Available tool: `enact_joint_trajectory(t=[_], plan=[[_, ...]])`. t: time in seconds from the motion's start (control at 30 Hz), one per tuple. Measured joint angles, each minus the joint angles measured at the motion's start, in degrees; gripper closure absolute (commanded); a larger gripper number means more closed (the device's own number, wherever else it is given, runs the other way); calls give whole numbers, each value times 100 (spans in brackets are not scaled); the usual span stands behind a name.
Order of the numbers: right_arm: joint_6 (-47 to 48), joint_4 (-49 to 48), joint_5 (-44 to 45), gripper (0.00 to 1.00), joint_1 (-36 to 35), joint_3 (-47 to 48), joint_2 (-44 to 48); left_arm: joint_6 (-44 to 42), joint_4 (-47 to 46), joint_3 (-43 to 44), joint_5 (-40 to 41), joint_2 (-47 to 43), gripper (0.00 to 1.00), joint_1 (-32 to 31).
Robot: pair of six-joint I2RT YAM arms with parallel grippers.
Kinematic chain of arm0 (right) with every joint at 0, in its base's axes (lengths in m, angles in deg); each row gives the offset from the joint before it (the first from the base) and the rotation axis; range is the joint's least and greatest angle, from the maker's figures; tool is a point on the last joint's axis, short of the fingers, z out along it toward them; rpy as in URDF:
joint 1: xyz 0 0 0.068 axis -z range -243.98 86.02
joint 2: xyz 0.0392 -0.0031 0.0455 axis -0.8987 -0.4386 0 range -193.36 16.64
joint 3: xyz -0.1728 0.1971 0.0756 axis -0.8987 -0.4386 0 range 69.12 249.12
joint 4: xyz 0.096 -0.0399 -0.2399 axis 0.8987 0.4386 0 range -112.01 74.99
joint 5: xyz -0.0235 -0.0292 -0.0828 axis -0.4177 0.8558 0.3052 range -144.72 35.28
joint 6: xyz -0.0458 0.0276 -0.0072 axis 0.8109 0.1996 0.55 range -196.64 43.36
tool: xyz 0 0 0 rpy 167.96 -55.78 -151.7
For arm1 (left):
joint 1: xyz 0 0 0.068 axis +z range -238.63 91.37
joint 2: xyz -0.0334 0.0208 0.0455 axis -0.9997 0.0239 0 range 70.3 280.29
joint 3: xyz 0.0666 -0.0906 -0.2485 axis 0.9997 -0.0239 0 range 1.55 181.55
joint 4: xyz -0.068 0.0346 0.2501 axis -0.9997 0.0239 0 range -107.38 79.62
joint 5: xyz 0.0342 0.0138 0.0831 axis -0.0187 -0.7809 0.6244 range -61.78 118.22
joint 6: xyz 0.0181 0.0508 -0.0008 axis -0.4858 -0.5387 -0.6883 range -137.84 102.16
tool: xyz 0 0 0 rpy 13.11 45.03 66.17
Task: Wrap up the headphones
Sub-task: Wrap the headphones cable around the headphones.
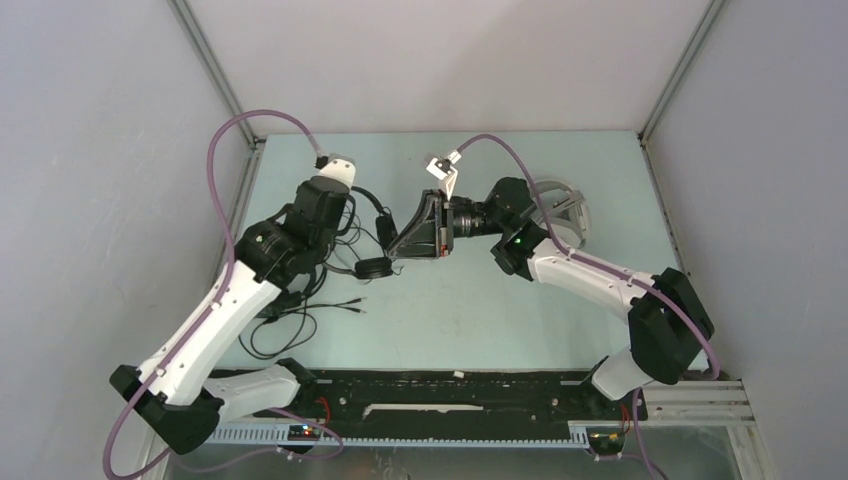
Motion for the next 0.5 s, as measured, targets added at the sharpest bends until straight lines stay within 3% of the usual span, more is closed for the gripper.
enact_joint_trajectory(t=[0.13,0.27,0.5], plan=[[72,42,0,63,90,0,11,-2,-136,-4,2,-142,100,2],[758,741,278,41,361,-2,345,0,-308,-79,-24,-376,100,42],[2570,1561,1410,27,496,-424,1576,111,-573,-114,-345,-728,100,216]])
